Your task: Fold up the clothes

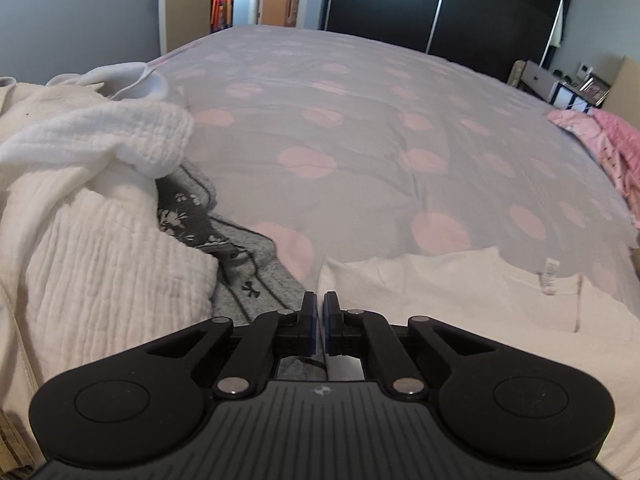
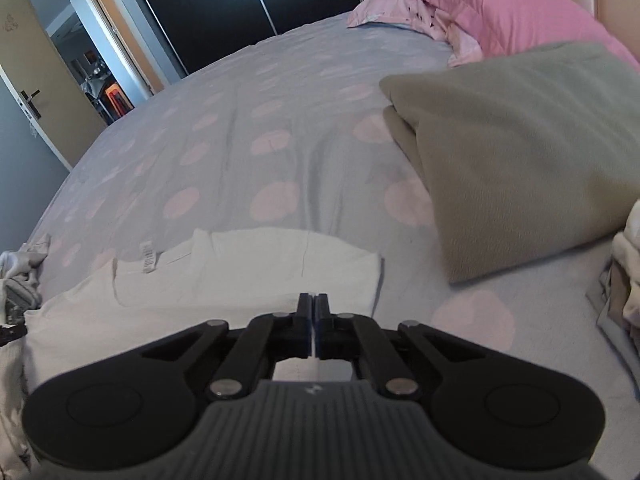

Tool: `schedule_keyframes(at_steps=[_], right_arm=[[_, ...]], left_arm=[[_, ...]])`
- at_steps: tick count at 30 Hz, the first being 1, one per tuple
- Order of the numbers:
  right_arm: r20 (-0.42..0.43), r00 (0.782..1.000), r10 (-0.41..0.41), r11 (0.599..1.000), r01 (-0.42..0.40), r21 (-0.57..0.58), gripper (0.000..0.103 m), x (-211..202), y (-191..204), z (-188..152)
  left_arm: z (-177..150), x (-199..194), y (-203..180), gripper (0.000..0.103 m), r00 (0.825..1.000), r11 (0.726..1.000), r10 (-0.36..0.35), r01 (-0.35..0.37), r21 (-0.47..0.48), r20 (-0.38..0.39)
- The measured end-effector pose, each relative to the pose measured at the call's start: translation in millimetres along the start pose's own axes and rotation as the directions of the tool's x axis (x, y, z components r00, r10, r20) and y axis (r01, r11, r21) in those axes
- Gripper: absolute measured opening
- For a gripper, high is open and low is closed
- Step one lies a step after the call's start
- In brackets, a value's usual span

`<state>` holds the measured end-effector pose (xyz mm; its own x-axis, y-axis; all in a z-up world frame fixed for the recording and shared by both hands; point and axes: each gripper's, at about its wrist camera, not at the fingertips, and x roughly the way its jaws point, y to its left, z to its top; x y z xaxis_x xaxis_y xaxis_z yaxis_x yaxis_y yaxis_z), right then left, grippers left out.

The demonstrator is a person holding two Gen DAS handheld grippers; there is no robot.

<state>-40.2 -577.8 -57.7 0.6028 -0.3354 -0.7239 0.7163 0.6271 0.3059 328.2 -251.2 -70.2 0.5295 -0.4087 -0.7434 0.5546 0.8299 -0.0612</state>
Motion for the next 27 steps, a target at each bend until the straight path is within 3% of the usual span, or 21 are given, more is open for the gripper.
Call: schedule_keyframes(at_steps=[1, 5, 9, 15, 20, 27], right_arm=[[-0.005, 1.000, -0.002, 1.000, 0.002, -0.006, 0.001, 3.5, 2.0, 0.7], [-0.030, 0.999, -0.032, 0.999, 0.031, -0.024, 0.002, 22.7, 8.2, -0.9], [-0.033, 0.991, -0.133, 0.991, 0.132, -0.037, 0.020, 33.7, 7.6, -3.7], [-0.064, 0.993, -0.101, 0.995, 0.101, 0.008, 0.025, 27.9, -2.6, -11.7], [-0.096, 0.993, -0.074, 0.997, 0.072, -0.025, 0.026, 16.6, 2.9, -28.5], [-0.179, 0.983, -0.048, 0.998, 0.039, -0.055, 0.026, 5.3, 6.9, -54.5]], left_arm=[[0.9, 0.8, 0.0, 0.000, 0.999, 0.999, 0.040, -0.040, 0.008, 0.013], [5.7, 3.1, 11.7, 0.000, 0.999, 0.999, 0.034, -0.034, -0.041, -0.001], [1.8, -1.4, 8.3, 0.000, 1.000, 0.999, 0.022, -0.021, 0.032, -0.014], [-17.1, -19.6, -5.8, 0.011, 0.998, 0.985, -0.032, 0.041, 0.169, -0.052], [-41.2, -37.9, -13.9, 0.011, 0.991, 0.968, -0.087, 0.108, 0.225, -0.100], [-83.4, -40.6, -18.3, 0.019, 0.973, 0.941, -0.078, 0.144, 0.306, -0.219]])
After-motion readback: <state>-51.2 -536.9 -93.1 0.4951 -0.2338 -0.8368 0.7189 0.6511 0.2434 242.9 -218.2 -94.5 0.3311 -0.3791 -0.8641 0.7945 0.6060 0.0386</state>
